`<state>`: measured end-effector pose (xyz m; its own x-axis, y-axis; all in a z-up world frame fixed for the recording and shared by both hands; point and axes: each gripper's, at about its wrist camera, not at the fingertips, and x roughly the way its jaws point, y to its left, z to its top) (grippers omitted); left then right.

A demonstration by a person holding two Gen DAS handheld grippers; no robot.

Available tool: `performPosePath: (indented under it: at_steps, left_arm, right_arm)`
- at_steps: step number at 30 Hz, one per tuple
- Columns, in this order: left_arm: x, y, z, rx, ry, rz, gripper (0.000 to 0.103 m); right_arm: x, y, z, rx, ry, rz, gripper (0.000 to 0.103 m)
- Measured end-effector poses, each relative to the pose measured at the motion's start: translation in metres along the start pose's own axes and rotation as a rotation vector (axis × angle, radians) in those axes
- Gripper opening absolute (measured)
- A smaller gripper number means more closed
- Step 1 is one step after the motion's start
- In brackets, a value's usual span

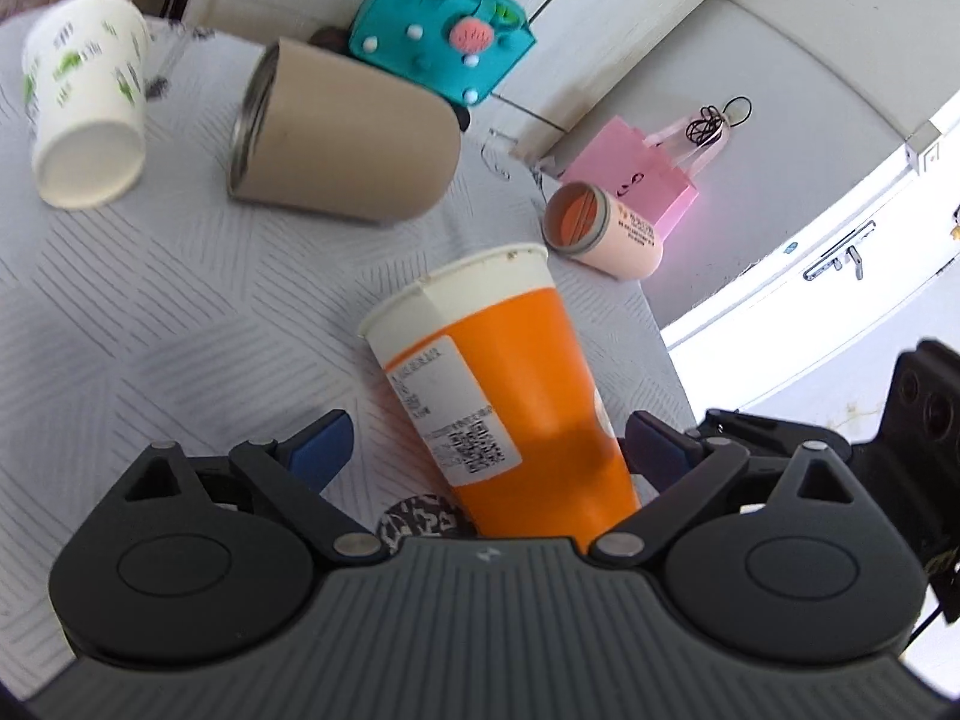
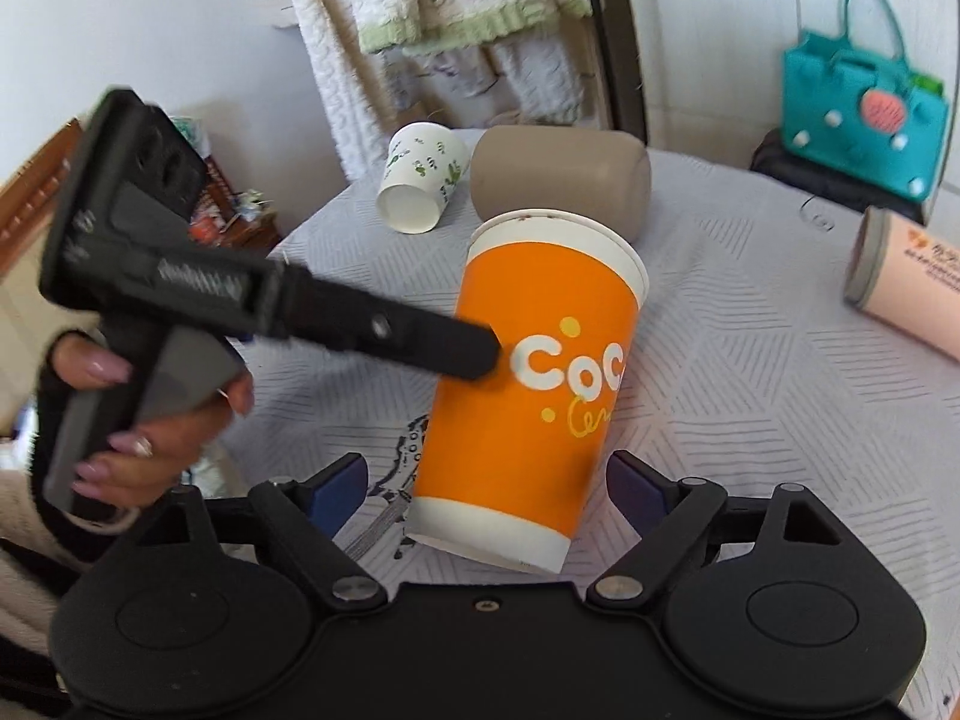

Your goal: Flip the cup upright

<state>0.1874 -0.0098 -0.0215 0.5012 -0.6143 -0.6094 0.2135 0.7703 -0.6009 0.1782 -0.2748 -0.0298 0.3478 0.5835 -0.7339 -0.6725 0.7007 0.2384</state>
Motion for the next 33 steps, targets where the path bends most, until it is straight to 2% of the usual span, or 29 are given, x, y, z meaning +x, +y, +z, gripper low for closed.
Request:
performPosePath:
  at_steps: [2,4,6,9,11,12,15,18,21,25,29,33]
  left_arm:
    - [0.006,0.0,0.0,-0.012,-0.005,0.005,0.091]
    - [0.009,0.002,0.002,-0.034,0.0,-0.021,0.086]
    - [0.01,0.004,0.003,-0.064,0.008,-0.054,0.076]
    - [0.009,0.002,0.002,-0.059,0.0,-0.049,0.075]
    - [0.009,-0.001,0.002,-0.046,-0.012,-0.039,0.075]
    - [0.007,-0.001,0.002,-0.037,-0.017,-0.037,0.075]
    - [0.007,-0.003,0.002,-0.017,-0.019,-0.049,0.075]
    - [0.0,-0.012,0.001,0.044,-0.044,-0.049,0.074]
    - [-0.009,-0.029,-0.001,0.145,-0.099,-0.035,0.073]
    - [-0.021,-0.05,-0.002,0.289,-0.197,-0.002,0.073]
    - [-0.024,-0.063,0.001,0.399,-0.279,0.051,0.073]
    - [-0.024,-0.068,0.001,0.475,-0.323,0.096,0.073]
  right_arm:
    - [0.004,-0.006,0.006,-0.003,0.025,0.03,0.091]
    - [0.01,-0.011,0.01,-0.003,0.045,0.055,0.091]
    - [0.015,-0.014,0.016,0.011,0.06,0.078,0.092]
    - [0.021,-0.019,0.018,0.038,0.061,0.1,0.092]
    - [0.022,-0.02,0.017,0.046,0.05,0.1,0.087]
    - [0.021,-0.021,0.017,0.049,0.044,0.088,0.08]
    - [0.019,-0.019,0.013,0.028,0.021,0.067,0.08]
    - [0.014,-0.012,0.008,-0.01,-0.01,0.03,0.079]
    - [0.006,-0.001,0.005,-0.075,-0.066,-0.022,0.079]
    - [-0.004,0.012,-0.002,-0.183,-0.201,-0.115,0.078]
    - [-0.001,0.018,-0.007,-0.269,-0.341,-0.212,0.078]
    - [0.011,0.021,-0.013,-0.367,-0.448,-0.3,0.077]
